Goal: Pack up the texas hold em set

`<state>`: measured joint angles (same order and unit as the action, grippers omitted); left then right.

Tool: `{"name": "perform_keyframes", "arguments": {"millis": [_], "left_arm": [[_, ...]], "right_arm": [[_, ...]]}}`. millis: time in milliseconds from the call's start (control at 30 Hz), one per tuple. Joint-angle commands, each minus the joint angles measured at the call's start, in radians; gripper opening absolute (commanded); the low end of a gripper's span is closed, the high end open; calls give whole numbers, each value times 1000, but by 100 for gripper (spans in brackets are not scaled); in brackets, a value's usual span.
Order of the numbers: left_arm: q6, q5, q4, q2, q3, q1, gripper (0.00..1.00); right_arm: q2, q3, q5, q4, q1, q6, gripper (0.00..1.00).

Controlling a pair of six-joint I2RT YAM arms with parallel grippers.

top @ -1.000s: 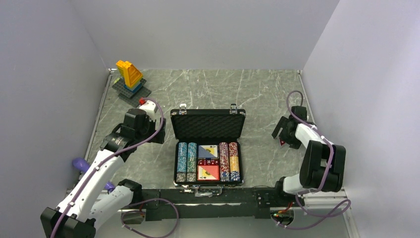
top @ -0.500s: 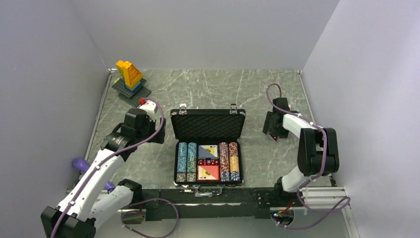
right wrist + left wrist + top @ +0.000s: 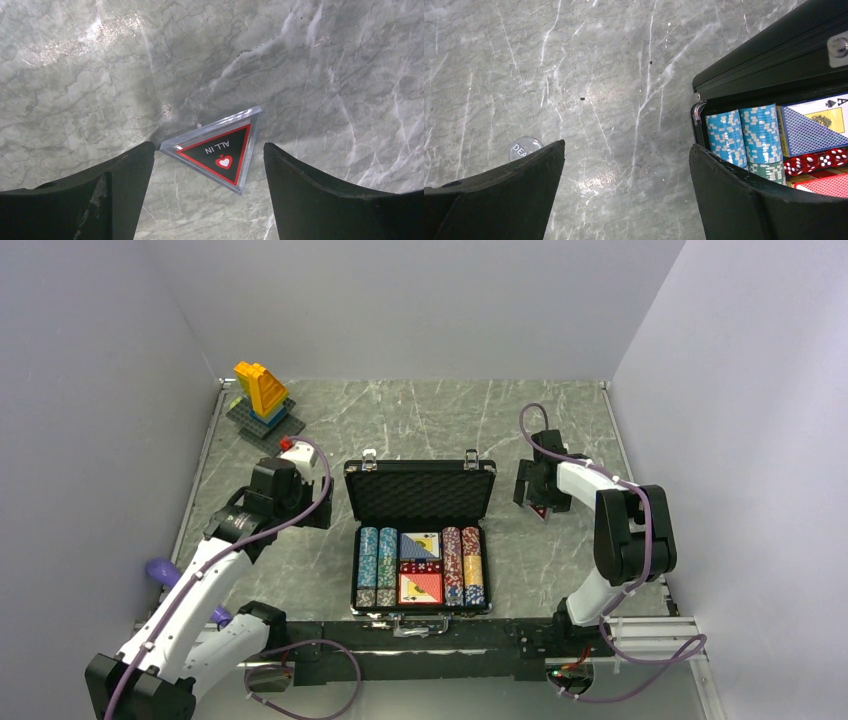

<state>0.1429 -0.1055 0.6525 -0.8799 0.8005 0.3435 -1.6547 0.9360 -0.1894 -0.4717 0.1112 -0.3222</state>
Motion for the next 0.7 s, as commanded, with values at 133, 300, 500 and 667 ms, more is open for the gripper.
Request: {"name": "perform_keyframes", "arguments": {"millis": [133,300,500,667], "left_arm": [[-3,18,-17,-11,6,-19,98],[-3,19,-15,-16,8,-24,98],[-2,14,-14,-13,9,-28,98],[-2,10,-13,-9,9,-28,98]], "right_arm": [[-8,13,-75,-60,14,-31,83],[-40,27,-101,-77,32,-60,80],[-54,25,-102,-104,33,-93,77],[-60,16,-79,-111,33,-114,74]]}}
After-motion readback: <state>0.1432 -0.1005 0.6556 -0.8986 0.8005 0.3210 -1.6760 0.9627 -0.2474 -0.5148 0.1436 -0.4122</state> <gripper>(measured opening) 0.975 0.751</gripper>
